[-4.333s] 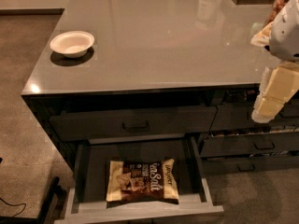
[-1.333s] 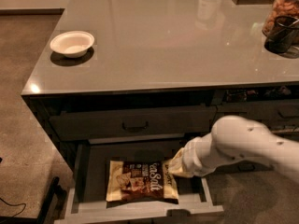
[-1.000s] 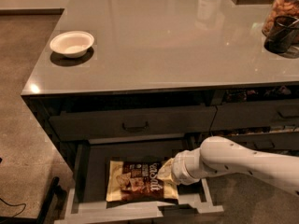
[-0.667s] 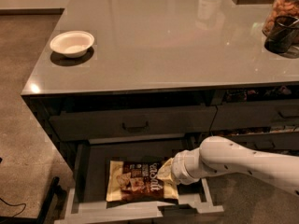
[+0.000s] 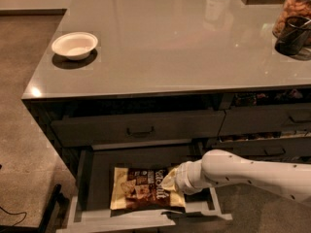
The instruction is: Pick brown chip bag from middle drawer and place on counter
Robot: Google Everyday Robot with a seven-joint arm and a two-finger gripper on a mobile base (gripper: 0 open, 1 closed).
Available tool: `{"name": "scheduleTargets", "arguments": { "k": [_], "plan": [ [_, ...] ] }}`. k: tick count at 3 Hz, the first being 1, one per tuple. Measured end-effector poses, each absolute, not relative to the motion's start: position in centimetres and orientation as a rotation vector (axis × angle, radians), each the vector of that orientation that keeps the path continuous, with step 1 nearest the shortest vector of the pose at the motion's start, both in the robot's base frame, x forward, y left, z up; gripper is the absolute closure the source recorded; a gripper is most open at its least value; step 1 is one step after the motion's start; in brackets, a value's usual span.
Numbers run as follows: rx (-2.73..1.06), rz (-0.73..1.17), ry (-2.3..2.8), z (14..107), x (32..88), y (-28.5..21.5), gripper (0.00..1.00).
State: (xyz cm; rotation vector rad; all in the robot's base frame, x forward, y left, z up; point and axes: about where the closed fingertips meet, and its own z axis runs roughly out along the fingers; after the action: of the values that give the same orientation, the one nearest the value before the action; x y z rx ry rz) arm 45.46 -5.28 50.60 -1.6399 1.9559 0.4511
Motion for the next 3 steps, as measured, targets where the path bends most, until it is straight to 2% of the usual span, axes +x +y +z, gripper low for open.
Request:
{"name": "scheduleTargets", "arguments": {
  "k": [1, 2, 3],
  "plan": [
    [-1.656, 0.462, 1.942, 48.3, 46.5, -4.8, 0.35],
    [-1.673, 0.473, 1.936, 46.5, 47.5, -4.4, 0.18],
    [-1.678, 0.494, 1.940, 45.0, 48.1, -4.1, 0.18]
  ]
}}
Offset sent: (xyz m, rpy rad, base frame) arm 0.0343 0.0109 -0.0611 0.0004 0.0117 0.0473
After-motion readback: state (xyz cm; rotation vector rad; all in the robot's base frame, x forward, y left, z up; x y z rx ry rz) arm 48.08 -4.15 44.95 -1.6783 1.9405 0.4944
